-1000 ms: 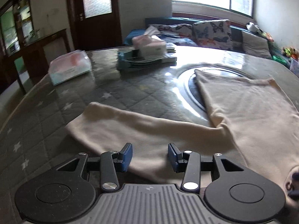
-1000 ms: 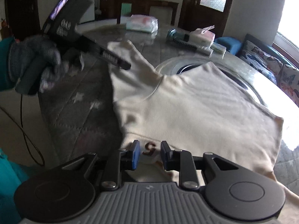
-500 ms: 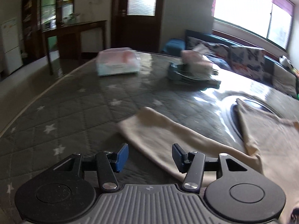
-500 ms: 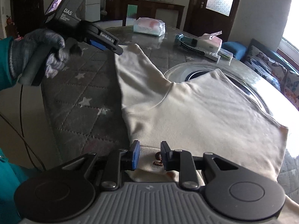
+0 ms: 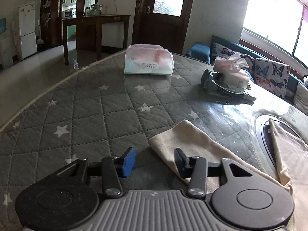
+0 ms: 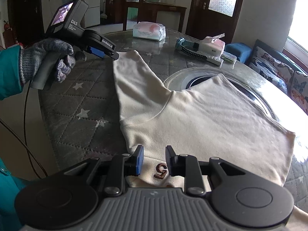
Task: Fold clothes
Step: 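Grasp the shirt sleeve edge with the left gripper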
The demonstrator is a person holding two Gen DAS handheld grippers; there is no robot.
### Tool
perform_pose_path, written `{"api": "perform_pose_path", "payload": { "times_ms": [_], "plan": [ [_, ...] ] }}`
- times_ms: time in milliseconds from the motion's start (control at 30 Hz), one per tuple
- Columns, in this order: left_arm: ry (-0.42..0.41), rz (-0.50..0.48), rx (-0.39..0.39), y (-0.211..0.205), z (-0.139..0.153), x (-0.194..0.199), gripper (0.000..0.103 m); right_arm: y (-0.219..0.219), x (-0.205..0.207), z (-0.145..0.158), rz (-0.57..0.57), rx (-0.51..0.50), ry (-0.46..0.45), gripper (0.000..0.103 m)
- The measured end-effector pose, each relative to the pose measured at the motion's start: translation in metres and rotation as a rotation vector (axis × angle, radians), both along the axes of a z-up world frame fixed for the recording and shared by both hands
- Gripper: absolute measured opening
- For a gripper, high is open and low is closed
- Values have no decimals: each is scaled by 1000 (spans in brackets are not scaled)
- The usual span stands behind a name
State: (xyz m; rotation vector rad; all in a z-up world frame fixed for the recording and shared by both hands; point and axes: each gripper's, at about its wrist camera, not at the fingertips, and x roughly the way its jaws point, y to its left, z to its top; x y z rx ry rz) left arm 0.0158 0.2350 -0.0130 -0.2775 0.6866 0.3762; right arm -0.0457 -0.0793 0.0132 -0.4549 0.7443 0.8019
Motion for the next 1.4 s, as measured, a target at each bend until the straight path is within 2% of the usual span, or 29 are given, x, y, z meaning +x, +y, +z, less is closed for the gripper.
{"api": "perform_pose_path", "payload": {
  "times_ms": [100,133,167,200,267,467,867,933,1133,1267,1400],
  "plan": [
    [-5,4,12,0,-1,1,36,0,1,0,-4,-1,0,24],
    [-8,4,11,0,-2,1,30,0,1,1,-6,-2,-1,24],
    [-13,-2,5,1,-2,1,19,-1,2,1,-8,-3,-2,24],
    [-17,-8,-10,2,-2,1,14,-1,2,1,-13,-1,-3,24],
    [-29,-15,-33,3,-1,1,9,-2,3,2,-22,4,-3,24],
    [-86,-62,-33,-12,16,-7,4,-10,6,6,-57,17,-17,24],
    [-248,-334,-49,-91,76,-32,3,-48,20,17,-207,77,-21,24],
    [-257,-339,-31,-97,75,-32,3,-52,20,17,-214,78,-23,24],
    [-140,-196,-35,-68,44,-17,7,-54,21,12,-205,74,-7,24],
    [-80,-95,-19,-42,22,-9,28,-47,25,10,-192,70,1,24],
    [-61,-47,-10,-25,10,-2,35,-40,28,9,-180,65,5,24]
  ]
}}
